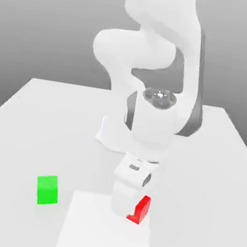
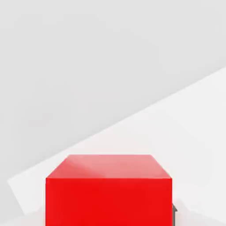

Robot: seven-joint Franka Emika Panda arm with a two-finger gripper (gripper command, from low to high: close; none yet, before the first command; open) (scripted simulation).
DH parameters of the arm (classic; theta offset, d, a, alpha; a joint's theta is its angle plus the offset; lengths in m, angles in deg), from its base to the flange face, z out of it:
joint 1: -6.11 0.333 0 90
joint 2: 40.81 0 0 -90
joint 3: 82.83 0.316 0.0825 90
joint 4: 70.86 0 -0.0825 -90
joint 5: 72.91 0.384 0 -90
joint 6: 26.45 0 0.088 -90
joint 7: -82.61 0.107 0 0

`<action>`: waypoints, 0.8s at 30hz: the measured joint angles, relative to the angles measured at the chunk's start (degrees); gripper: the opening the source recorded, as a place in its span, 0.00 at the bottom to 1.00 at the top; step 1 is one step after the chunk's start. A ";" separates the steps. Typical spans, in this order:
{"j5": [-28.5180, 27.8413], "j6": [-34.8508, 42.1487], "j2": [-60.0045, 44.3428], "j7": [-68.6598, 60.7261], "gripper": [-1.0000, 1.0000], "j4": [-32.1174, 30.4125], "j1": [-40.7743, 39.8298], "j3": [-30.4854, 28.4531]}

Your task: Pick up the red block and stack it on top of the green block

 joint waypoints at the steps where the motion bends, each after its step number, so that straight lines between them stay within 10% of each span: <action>1: -1.07 1.40 1.67 0.75 0.00 -0.22 0.31 -0.59; 24: -8.52 15.45 15.84 22.47 0.00 0.06 -22.43 -16.35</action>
